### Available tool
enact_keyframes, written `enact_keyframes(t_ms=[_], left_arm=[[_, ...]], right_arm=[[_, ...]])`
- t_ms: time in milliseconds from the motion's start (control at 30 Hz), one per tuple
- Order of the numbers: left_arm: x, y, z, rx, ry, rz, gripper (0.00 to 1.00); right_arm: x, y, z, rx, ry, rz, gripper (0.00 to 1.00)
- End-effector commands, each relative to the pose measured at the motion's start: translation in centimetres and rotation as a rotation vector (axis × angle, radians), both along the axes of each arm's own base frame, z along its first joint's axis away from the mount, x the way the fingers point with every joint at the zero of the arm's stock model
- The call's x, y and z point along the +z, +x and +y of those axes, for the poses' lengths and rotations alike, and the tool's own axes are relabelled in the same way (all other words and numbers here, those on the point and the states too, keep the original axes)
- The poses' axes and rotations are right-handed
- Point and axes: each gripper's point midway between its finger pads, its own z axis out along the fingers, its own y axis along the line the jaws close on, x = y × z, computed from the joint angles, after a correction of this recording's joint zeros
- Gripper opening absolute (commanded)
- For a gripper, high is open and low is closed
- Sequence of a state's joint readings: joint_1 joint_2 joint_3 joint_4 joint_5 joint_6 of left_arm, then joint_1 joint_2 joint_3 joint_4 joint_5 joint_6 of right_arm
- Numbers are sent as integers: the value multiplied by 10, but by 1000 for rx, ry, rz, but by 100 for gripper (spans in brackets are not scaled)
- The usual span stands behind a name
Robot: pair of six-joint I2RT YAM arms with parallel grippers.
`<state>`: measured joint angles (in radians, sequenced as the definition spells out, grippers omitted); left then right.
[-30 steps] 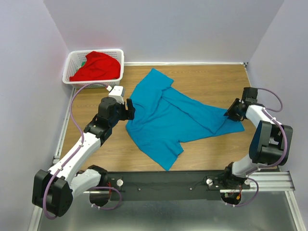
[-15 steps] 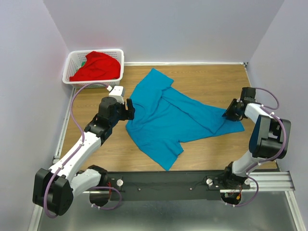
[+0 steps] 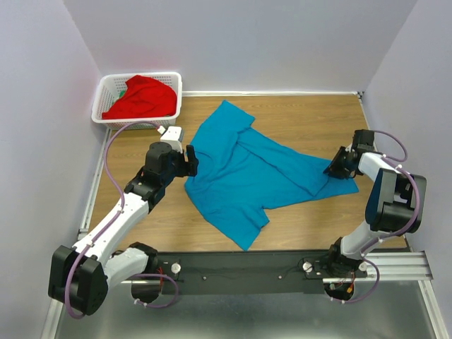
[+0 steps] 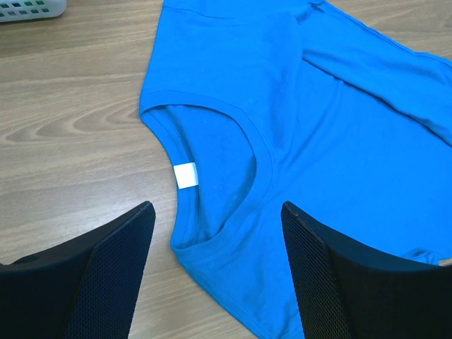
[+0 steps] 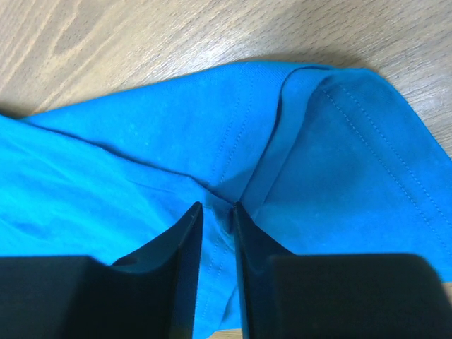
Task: Fold and stack the t-shirts
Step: Flatten the tshirt out
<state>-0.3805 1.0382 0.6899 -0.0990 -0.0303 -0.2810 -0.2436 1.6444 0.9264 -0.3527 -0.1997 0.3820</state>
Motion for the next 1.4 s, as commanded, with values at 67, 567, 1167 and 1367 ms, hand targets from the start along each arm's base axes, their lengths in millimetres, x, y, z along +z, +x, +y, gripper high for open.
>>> enact_keyframes(t_ms=[67,567,1167,1367], left_arm=[[12,4,-3,-16,-12,-23,80],[12,4,-2,-13,-10,-23,80],[-3,20,-5,13,-16,0,80],[-8,87,-28,5,39,40,75]], right_arm=[[-11,-5,-1,9,-10,23,24],[22,21,-5,9,-21,-74,1],[72,194,-52,-12,-99,-294,1],[39,212,-48,19,-87,-260,1]])
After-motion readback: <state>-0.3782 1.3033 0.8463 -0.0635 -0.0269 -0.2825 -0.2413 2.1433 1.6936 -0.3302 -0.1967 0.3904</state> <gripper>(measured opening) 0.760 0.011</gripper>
